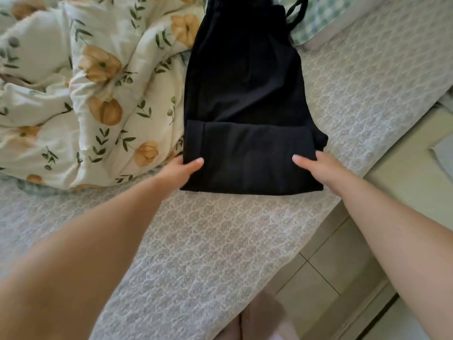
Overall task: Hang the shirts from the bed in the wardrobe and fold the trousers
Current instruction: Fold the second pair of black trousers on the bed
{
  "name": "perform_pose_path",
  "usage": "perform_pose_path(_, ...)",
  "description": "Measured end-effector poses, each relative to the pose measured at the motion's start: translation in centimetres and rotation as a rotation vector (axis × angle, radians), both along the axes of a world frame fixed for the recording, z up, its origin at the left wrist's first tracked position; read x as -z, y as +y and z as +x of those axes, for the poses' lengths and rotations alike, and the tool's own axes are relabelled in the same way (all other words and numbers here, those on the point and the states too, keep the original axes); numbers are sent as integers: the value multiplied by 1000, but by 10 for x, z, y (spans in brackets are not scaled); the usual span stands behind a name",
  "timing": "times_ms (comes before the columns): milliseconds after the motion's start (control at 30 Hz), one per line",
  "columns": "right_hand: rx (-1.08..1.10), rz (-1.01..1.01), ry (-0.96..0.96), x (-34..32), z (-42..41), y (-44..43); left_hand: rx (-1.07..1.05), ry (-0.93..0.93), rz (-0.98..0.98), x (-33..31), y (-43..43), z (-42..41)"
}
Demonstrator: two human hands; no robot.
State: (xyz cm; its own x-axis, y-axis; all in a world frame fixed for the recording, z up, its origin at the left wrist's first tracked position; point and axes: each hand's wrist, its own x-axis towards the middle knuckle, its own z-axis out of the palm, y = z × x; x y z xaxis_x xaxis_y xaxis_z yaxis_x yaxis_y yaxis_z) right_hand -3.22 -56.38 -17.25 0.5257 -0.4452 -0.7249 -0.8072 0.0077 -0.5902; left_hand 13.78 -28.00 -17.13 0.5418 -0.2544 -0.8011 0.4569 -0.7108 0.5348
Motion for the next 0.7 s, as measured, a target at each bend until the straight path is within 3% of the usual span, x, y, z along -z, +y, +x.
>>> perform_pose_path(133, 48, -99, 29, 22, -13, 11, 99, -238, 204, 22, 8, -23)
perform_pose_path(233, -55, -168, 76, 26, -25, 22, 138, -357, 250, 29, 16, -36)
perform_pose_path(333, -118, -343, 76, 22, -27, 27, 60, -449, 260, 24, 16, -43)
perform_pose_path(433, -119, -515, 109, 18, -35, 35, 107, -611, 405, 21, 20, -56)
perform_pose_path(600, -177, -618, 312, 19, -70, 68, 187, -388, 614, 27, 36, -99)
perform_pose_path(700, -136, -804, 259, 14, -80, 81, 33, -453, 599, 30, 38, -110)
